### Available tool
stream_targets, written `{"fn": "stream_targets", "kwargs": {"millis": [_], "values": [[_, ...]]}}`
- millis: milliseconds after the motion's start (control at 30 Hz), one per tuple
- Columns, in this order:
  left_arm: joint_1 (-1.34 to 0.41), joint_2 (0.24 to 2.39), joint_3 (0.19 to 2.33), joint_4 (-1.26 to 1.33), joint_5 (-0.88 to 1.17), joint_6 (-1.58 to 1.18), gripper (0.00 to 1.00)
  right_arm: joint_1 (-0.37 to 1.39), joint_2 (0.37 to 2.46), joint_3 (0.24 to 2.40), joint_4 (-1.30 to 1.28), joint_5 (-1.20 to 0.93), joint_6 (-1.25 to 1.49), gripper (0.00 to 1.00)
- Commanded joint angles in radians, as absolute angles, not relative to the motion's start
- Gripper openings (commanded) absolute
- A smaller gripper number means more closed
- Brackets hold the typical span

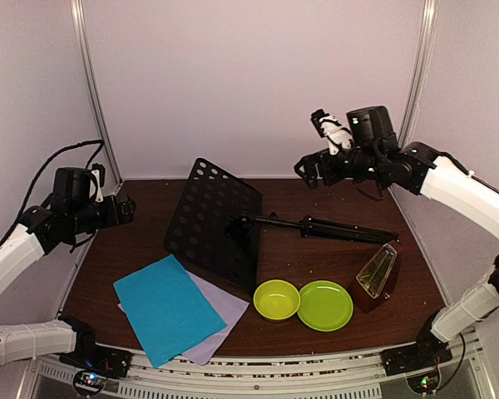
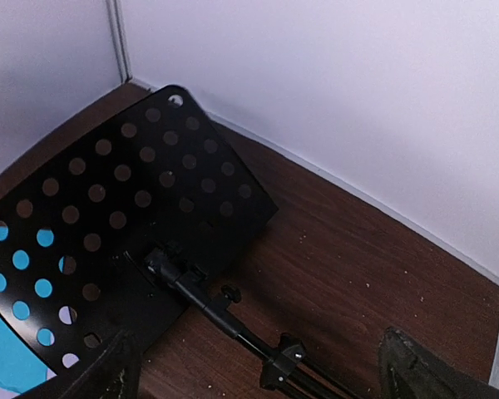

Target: Set up the instrument practice props

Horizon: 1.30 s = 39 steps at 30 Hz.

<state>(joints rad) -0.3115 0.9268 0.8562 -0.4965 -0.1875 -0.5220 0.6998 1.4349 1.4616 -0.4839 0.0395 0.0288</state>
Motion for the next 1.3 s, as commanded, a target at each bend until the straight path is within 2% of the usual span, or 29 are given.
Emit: {"fn": "stream_targets", "kwargs": {"millis": [0,167,400,833,1100,1267], "values": [[-0.302,0.899,0.844,-0.427,-0.121,-0.508,0.98,0.816,1.593,1.581,-0.655,0.214,-0.162,1.0],[-0.301,0.862,0.819,-0.405,-0.093,-0.503,0.98,0.89,1.745,1.659,-0.721,0.338,-0.251,1.0],[-0.299,0.841,0.808,-0.385,-0.069,-0.494,0.98,0.916,1.882,1.652,-0.698,0.478,-0.308,1.0],[-0.299,0.858,0.82,-0.379,-0.065,-0.501,0.98,0.913,2.023,1.58,-0.403,0.708,-0.401,0.98],[-0.299,0.85,0.815,-0.377,-0.064,-0.503,0.98,0.897,2.089,1.587,-0.314,0.728,-0.445,0.92],[-0.299,0.851,0.812,-0.376,-0.06,-0.503,0.98,0.883,2.109,1.569,-0.255,0.733,-0.466,0.84]]}}
